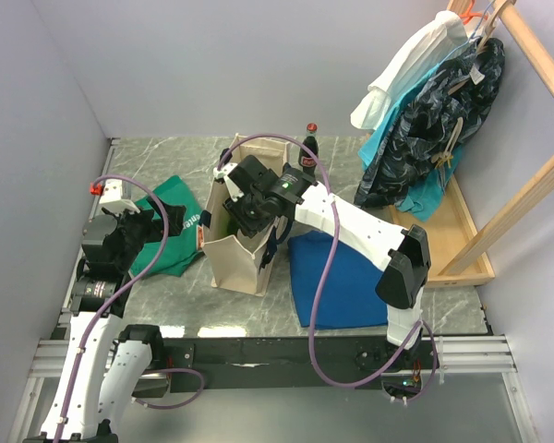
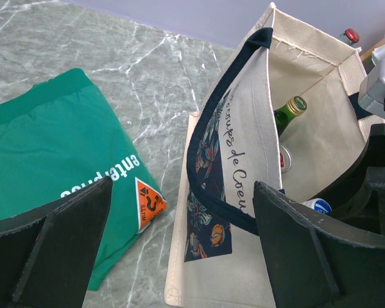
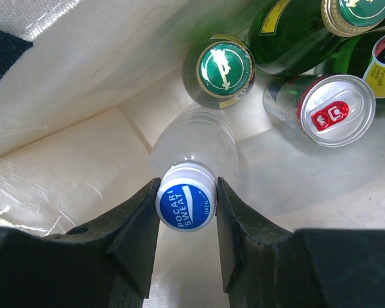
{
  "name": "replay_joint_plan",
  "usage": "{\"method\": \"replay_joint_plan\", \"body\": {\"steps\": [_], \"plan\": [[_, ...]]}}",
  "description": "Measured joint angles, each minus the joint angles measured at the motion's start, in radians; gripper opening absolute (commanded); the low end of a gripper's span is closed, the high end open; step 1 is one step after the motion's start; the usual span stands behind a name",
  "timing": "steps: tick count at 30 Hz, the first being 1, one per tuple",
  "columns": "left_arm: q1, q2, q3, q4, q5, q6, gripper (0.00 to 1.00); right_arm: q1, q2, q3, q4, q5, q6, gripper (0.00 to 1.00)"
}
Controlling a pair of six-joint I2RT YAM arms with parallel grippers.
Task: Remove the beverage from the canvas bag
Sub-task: Take out the drink from the canvas bag.
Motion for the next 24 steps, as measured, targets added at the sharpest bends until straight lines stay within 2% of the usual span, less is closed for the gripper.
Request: {"method": "replay_joint_plan", "body": {"steps": [1,3,13,24], "plan": [[0.0,0.0,0.0,0.0,0.0,0.0,0.96,0.0,0.0,0.0,0.0,0.0,0.0,0.05],[0.0,0.0,0.0,0.0,0.0,0.0,0.96,0.0,0.0,0.0,0.0,0.001,0.0,0.0],[0.0,-0.002,0.0,0.0,-0.001,0.0,0.96,0.0,0.002,0.022,-0.022,0.008,0.004,0.0],[0.0,-0.006,0.0,-0.001,0.0,0.0,0.96,0.0,0.004,0.174,-0.06,0.008,0.015,0.0]]}}
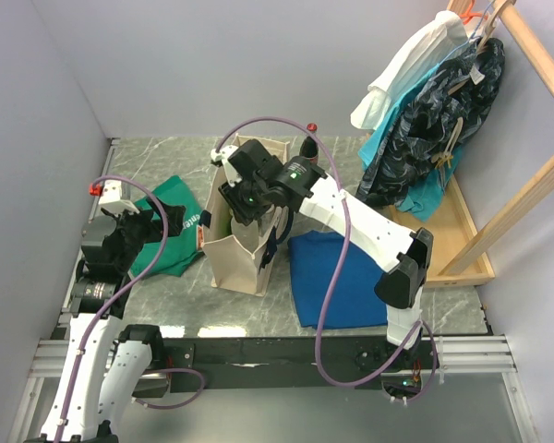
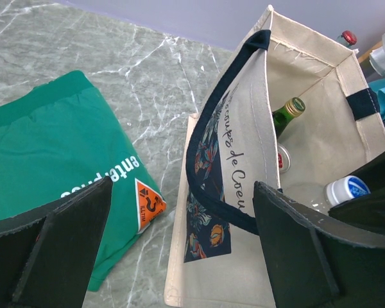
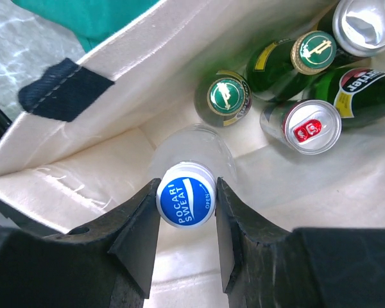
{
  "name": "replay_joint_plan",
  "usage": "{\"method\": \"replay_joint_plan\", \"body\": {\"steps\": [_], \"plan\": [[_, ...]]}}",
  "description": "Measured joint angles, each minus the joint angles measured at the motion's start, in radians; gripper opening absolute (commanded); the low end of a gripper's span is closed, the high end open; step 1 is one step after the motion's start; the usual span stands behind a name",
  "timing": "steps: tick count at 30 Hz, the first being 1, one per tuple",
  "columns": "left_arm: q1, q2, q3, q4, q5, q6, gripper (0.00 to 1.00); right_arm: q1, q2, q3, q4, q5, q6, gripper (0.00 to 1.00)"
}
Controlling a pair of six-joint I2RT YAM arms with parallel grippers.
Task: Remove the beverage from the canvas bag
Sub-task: Take out the drink from the canvas bag.
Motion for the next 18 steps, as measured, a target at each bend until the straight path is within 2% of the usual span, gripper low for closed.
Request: {"method": "replay_joint_plan", "body": {"steps": [18], "plan": [[0.0,-0.002,0.0,0.0,0.0,0.0,0.96,0.0,-0.006,0.035,-0.023,0.016,0.015,0.0]]}}
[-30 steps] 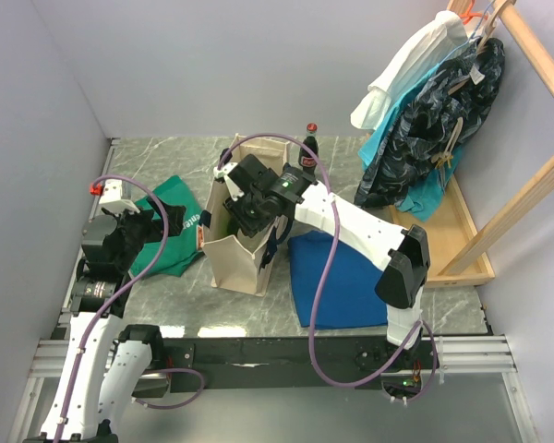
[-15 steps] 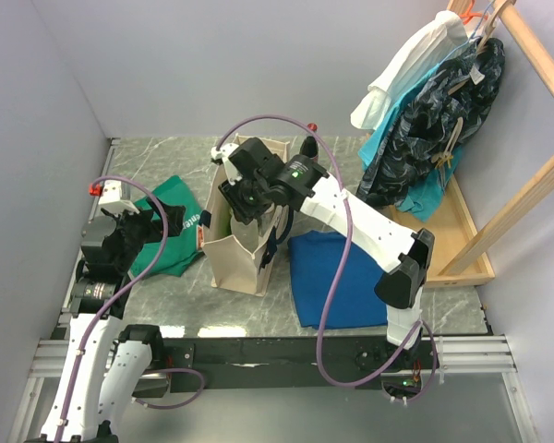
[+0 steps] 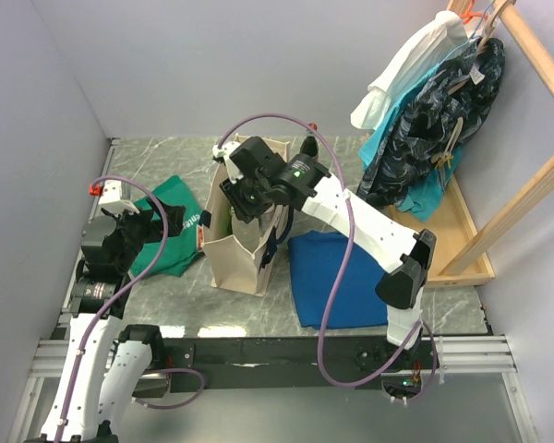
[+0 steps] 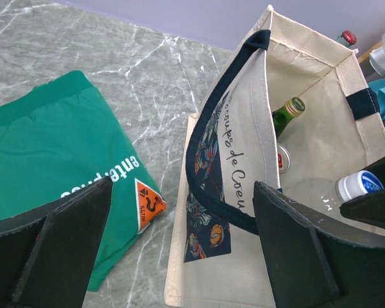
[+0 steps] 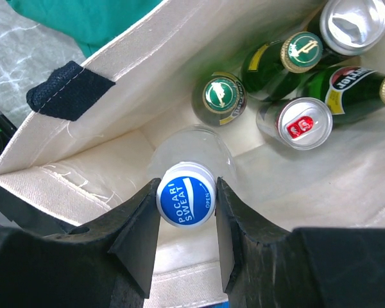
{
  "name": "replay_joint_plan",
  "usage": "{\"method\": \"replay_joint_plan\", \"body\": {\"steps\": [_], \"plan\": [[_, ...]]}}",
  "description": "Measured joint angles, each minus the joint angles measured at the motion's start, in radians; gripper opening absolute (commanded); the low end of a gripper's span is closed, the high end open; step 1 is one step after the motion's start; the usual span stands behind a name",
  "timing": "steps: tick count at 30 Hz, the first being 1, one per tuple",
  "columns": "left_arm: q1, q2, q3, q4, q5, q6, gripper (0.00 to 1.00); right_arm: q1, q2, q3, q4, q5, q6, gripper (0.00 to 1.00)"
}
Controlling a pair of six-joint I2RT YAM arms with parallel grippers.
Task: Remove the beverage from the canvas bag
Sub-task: Take out the drink from the canvas bag.
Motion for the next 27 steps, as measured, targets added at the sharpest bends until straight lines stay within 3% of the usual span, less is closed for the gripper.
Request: {"method": "replay_joint_plan", "body": {"steps": [27], "plan": [[0.0,0.002,0.0,0.0,0.0,0.0,0.96,0.0,-0.118,-0.008,0.007,0.064,0.0,0.0]]}}
